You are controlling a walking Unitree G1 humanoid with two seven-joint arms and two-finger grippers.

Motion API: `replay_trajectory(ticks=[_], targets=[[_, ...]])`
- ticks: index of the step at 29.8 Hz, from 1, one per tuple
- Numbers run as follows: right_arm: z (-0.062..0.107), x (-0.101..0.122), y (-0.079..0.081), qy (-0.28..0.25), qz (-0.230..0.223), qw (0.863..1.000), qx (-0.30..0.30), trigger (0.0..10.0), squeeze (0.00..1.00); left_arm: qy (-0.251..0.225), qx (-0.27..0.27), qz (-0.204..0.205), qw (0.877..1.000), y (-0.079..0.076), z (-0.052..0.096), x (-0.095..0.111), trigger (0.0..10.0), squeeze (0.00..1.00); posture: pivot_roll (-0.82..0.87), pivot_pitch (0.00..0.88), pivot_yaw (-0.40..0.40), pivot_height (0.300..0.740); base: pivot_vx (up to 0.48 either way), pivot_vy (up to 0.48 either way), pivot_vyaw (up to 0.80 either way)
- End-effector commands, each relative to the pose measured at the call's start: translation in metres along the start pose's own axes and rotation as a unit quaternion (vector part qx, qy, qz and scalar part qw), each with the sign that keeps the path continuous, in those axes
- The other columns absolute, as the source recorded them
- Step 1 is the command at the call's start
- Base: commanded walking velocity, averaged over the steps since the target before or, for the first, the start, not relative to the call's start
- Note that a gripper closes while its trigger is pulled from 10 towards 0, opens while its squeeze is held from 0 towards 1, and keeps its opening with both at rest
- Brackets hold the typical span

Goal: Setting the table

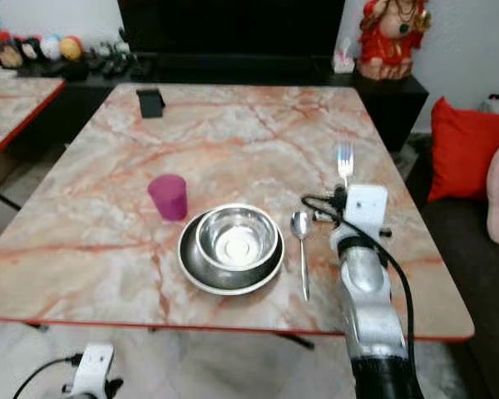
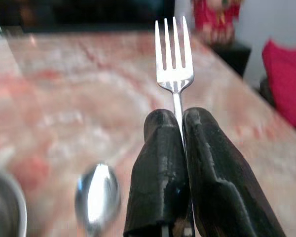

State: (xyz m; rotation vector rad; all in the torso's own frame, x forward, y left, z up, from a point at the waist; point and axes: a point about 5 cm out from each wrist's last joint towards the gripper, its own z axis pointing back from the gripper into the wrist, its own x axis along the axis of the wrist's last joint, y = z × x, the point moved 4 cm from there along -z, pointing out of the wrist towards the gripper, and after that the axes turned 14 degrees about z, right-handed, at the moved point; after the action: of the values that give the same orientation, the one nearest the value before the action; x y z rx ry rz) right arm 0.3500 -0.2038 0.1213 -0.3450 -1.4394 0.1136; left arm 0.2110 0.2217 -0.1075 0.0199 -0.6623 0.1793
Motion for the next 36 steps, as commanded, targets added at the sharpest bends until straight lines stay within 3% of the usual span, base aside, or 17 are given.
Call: replay_trajectory(ticks=[1, 10, 16, 23, 28, 36], targets=[[0.002, 0.001, -0.008, 0.015, 0.0, 1.0, -0.007, 10.0, 0.0, 0.003, 0.004, 0.0, 1.0, 0.002, 0.0, -0.001, 10.0, 0.0, -0.02, 0.0, -0.004, 0.74, 0.0, 0.0, 0.0], [0.009, -0.027, 0.01, 0.091, -0.039, 0.994, 0.052, 10.0, 0.0, 0.003, 0.002, -0.001, 1.0, 0.001, 0.0, -0.001, 10.0, 0.0, -0.02, 0.0, -0.005, 0.74, 0.0, 0.0, 0.0], [0.011, -0.047, 0.019, 0.12, -0.04, 0.99, 0.06, 10.0, 0.0, 0.002, 0.002, -0.001, 1.0, 0.001, 0.0, -0.001, 10.0, 0.0, -0.02, 0.0, -0.007, 0.74, 0.0, 0.0, 0.0], [0.006, -0.048, 0.019, 0.109, -0.051, 0.991, 0.058, 10.0, 0.0, 0.002, 0.003, -0.002, 1.0, 0.001, 0.0, -0.001, 10.0, 0.0, -0.02, 0.0, -0.01, 0.74, 0.0, 0.0, 0.0], [0.002, -0.06, 0.019, 0.117, -0.034, 0.991, 0.058, 10.0, 0.0, 0.001, 0.002, -0.002, 1.0, 0.0, 0.0, -0.001, 10.0, 0.0, -0.01, 0.0, -0.012, 0.74, 0.0, 0.0, 0.0], [-0.002, -0.057, 0.023, 0.107, -0.033, 0.992, 0.065, 10.0, 0.0, 0.0, 0.003, 0.0, 1.0, -0.001, 0.0, -0.001, 10.0, 0.0, -0.01, 0.0, -0.019, 0.74, 0.0, 0.0, 0.0]])
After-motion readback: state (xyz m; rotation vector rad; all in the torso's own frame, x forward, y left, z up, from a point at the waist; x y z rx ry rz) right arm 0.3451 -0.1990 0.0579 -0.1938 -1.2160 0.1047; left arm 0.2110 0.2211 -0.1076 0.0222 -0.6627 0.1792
